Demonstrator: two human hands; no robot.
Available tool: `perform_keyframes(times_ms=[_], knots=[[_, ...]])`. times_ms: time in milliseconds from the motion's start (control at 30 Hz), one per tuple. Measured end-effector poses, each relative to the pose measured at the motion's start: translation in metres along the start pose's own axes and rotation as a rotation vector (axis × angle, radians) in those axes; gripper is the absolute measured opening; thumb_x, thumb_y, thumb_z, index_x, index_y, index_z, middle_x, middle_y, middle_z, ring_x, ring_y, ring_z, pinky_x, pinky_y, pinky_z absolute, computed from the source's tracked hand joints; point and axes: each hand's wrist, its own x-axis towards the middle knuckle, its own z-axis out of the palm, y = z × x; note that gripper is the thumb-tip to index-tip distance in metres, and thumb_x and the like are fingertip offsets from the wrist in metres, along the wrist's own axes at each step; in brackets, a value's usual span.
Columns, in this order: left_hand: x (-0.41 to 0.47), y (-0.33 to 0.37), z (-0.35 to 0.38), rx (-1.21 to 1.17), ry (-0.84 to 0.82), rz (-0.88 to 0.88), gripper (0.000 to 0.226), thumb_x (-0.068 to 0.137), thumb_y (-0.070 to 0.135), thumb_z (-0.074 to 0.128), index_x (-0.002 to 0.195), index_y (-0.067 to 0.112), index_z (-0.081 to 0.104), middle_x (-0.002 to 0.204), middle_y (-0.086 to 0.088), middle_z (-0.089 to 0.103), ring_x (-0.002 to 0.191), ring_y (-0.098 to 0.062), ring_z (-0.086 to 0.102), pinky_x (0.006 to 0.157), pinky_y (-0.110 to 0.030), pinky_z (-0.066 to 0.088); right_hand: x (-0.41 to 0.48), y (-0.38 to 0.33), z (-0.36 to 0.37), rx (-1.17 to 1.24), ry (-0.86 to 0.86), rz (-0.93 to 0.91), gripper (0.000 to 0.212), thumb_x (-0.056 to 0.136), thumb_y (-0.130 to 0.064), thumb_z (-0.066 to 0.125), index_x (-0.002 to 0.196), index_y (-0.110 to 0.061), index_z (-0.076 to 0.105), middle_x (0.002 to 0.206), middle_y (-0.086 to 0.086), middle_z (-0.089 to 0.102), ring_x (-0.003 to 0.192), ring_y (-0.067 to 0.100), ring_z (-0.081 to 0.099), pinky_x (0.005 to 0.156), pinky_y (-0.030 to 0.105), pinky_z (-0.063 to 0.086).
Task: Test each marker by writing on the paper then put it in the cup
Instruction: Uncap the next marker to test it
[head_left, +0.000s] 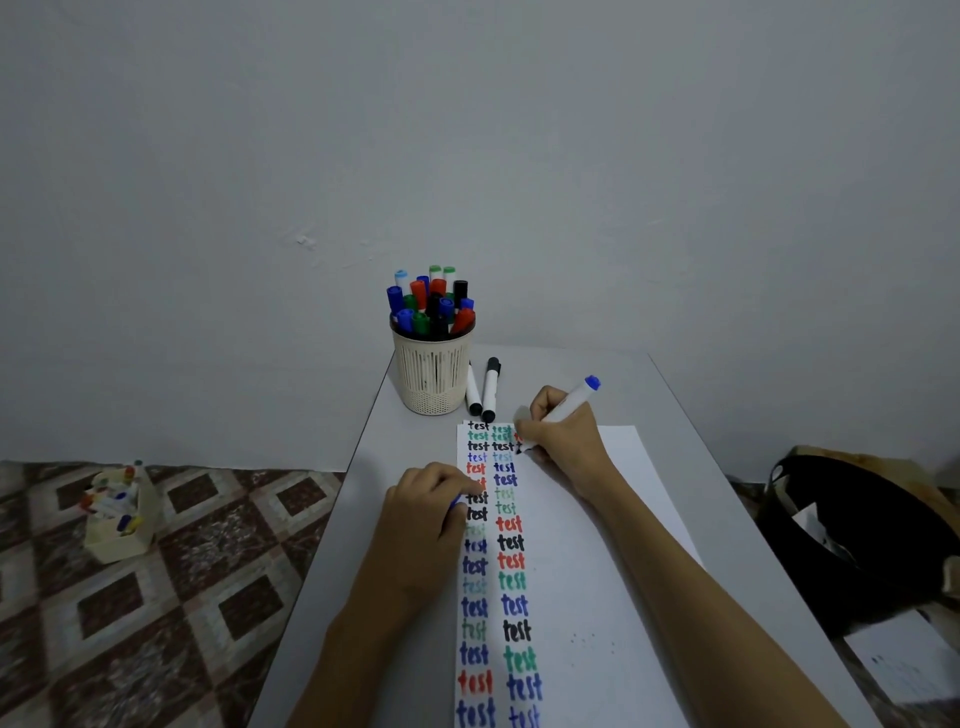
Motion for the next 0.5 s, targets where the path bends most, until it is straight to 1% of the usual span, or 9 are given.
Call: perform_keyframes(times_ms=[67,133,200,300,367,433,500], knots=[[0.0002,0.0004,-0.0005,-0.003,0.002,0.0,0.024,0.081,0.008,0.05,0.094,0.019,0.067,0.099,0.002,0.063,0.091,-0.016,0.056,0.078,-0.034,0.048,0.0006,0.0021,0.0015,-0.046,-0.001,-0.022,0.031,0.075,0.008,0.066,0.063,-0.009,0.043,0.066,0.012,0.06,0.067,0.022,0.063,0.049,0.023,0.048],[0.0005,0.0006,-0.0008,-0.004,0.006,0.006,0.024,0.08,0.008,0.049,0.093,0.018,0.068,0.098,0.001,0.064,0.089,-0.016,0.056,0.076,-0.036,0.049,0.0014,0.0031,0.0033,-0.108,0.002,-0.05,0.031,0.073,0.007,0.067,0.062,-0.01,0.043,0.065,0.011,0.058,0.065,0.02,0.06,0.052,0.026,0.048],[0.0011,0.0008,-0.0014,-0.009,0.006,0.012,0.025,0.081,0.011,0.046,0.092,0.017,0.068,0.097,0.001,0.064,0.088,-0.017,0.056,0.074,-0.037,0.051,0.0016,0.0021,0.0039,-0.131,-0.001,-0.067,0.032,0.072,0.009,0.065,0.061,-0.01,0.042,0.061,0.005,0.054,0.061,0.014,0.056,0.05,0.023,0.045],[0.0007,0.0004,-0.0018,-0.018,0.003,0.013,0.027,0.081,0.016,0.042,0.092,0.018,0.067,0.097,0.001,0.063,0.088,-0.017,0.056,0.074,-0.038,0.051,0.0018,0.0029,0.0019,-0.077,0.011,-0.068,0.033,0.075,0.012,0.062,0.061,-0.011,0.041,0.058,0.002,0.052,0.057,0.009,0.053,0.047,0.019,0.044],[0.0003,0.0002,-0.001,-0.017,0.002,0.007,0.026,0.082,0.015,0.043,0.093,0.018,0.067,0.098,0.001,0.063,0.089,-0.017,0.056,0.076,-0.038,0.05,0.0016,0.0035,0.0011,-0.071,0.015,-0.07,0.032,0.075,0.011,0.062,0.062,-0.01,0.042,0.057,-0.001,0.054,0.057,0.01,0.055,0.047,0.02,0.044],[0.0001,0.0003,-0.0006,-0.017,0.001,-0.007,0.025,0.083,0.013,0.045,0.093,0.017,0.068,0.099,0.0,0.064,0.091,-0.018,0.056,0.078,-0.037,0.05,0.0013,0.0031,0.0027,-0.122,0.007,-0.079,0.03,0.073,0.009,0.063,0.062,-0.01,0.042,0.057,-0.002,0.054,0.057,0.01,0.054,0.048,0.022,0.044],[0.0002,0.0007,-0.0014,-0.012,0.001,-0.001,0.03,0.084,0.019,0.04,0.093,0.017,0.068,0.099,0.0,0.064,0.091,-0.017,0.056,0.077,-0.036,0.049,0.0018,0.0036,0.0041,-0.141,0.0,-0.081,0.029,0.073,0.008,0.063,0.063,-0.009,0.042,0.058,0.0,0.054,0.059,0.01,0.055,0.05,0.023,0.044]])
